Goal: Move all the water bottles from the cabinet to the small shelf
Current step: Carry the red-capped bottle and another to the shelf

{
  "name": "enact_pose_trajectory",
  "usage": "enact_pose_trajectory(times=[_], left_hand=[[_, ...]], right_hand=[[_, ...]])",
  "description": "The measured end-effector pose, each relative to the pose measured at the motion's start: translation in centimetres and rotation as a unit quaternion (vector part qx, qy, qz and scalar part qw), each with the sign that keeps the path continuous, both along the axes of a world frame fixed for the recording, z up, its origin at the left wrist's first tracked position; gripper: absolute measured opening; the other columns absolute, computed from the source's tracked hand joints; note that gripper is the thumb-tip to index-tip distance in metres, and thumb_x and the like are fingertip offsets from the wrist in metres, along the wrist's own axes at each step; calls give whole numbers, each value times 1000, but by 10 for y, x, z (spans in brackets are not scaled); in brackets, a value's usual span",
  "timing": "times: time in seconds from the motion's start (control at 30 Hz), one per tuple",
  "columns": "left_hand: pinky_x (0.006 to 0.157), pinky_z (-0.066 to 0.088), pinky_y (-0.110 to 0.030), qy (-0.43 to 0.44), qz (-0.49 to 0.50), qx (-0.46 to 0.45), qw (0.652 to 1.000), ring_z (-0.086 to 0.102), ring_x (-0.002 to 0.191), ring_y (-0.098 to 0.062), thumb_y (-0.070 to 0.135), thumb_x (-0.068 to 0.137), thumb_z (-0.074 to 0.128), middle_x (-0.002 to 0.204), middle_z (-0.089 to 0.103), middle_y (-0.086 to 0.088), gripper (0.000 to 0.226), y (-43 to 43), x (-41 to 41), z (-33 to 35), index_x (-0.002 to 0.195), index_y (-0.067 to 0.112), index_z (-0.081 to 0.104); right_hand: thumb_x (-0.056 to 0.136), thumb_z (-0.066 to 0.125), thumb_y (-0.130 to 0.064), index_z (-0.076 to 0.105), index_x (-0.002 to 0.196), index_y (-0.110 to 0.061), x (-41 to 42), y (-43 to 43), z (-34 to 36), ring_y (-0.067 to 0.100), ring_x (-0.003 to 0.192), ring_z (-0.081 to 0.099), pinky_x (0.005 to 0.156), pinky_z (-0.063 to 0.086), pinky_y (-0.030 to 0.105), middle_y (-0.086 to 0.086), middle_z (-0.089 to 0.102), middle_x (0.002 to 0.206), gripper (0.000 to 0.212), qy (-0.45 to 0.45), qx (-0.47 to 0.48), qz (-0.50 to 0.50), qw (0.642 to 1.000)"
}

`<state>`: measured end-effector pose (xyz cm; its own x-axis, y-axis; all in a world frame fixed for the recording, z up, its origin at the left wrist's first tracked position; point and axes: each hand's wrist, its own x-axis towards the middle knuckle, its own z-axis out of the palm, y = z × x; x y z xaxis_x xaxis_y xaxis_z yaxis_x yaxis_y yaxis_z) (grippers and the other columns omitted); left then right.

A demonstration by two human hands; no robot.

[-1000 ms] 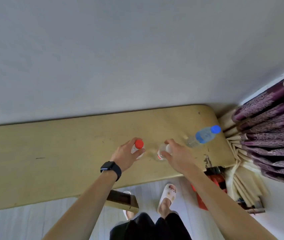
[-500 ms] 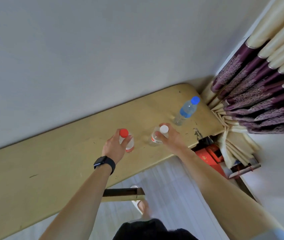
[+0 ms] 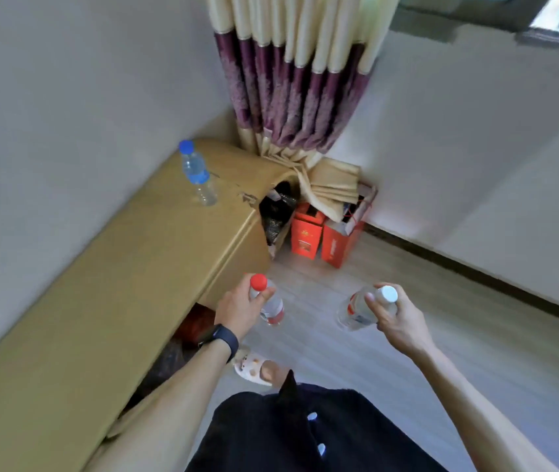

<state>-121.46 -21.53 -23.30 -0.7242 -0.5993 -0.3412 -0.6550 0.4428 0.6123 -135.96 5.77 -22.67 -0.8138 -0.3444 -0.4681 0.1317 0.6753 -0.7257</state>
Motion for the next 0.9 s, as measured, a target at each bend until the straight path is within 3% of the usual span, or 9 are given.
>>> enact_pose_trajectory(times=[0.2,0.37,0.43,0.53,0.7,0.9], left_hand=[[59,37,-36,17,-188,36,981,57,73,-26,63,84,59,77,63,-6,42,209,-52,13,103,26,57],[74,50,-38,19,-342,52,938,64,82,-23,65,81,62,84,69,2,39,380,-89,50,104,33,58],[71,49,-34,43,-413,33,909,63,84,-24,62,83,63,88,69,3,38,443,-109,72,108,33,59],[63,39,-28,65,-502,6,862,63,82,-25,60,84,62,86,64,5,38,541,-131,98,111,33,57],[68,47,-31,95,-619,12,779,61,81,-20,62,82,63,93,66,6,35,713,-145,115,109,39,58],[64,47,-30,90,-721,41,686,61,79,-18,60,84,61,92,65,7,32,937,-128,106,105,36,58]], right_hand=[[87,58,-64,50,107,-45,37,211,27,23,84,67,72,50,31,-3,66,96,28,42,-10,-133,990],[86,59,-63,54,108,-41,90,382,72,22,77,63,70,49,33,-5,66,83,31,77,22,-292,953],[87,58,-63,54,111,-40,110,438,88,23,84,61,73,46,34,-5,67,88,33,94,43,-341,934],[84,56,-68,53,113,-44,144,517,105,24,86,65,78,49,35,-6,69,90,38,121,48,-435,891],[71,59,-76,57,104,-47,207,644,116,20,82,70,80,58,48,-8,70,90,44,154,-19,-599,786],[87,68,-47,62,100,-38,277,795,119,23,74,72,71,61,47,-5,70,97,16,163,-29,-706,688]])
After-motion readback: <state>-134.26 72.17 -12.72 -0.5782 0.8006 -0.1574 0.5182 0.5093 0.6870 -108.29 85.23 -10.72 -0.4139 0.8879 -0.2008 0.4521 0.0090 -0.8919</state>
